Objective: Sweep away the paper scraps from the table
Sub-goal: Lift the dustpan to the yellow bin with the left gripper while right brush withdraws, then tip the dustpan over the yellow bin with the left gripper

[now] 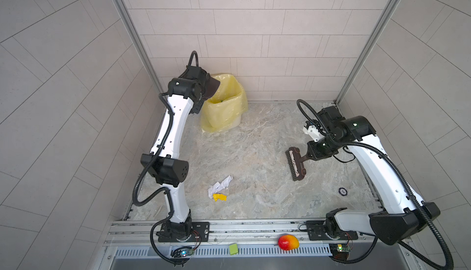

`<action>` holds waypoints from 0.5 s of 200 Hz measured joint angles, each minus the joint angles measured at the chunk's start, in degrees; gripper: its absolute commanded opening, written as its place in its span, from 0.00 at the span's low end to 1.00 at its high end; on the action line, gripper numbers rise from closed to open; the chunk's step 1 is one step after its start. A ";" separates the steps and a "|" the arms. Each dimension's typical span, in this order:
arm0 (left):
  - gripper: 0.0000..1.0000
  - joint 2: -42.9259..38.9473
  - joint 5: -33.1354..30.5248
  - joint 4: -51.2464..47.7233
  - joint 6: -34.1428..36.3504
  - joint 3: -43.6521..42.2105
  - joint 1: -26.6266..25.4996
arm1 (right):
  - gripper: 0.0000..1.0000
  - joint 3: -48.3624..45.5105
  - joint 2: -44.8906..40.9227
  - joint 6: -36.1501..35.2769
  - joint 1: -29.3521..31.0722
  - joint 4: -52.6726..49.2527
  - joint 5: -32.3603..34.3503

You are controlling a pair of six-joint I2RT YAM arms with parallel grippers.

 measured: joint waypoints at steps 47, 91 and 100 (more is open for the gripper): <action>0.00 2.86 -13.86 4.00 8.90 -0.94 -6.08 | 0.00 0.07 -0.11 0.00 0.00 -0.50 -1.18; 0.00 1.62 -26.97 18.12 24.28 -9.57 -9.33 | 0.00 0.07 -0.15 0.02 0.00 -0.52 -2.14; 0.00 0.92 -29.03 22.25 28.41 -12.50 -9.77 | 0.00 0.07 -0.15 0.00 0.00 -0.52 -2.34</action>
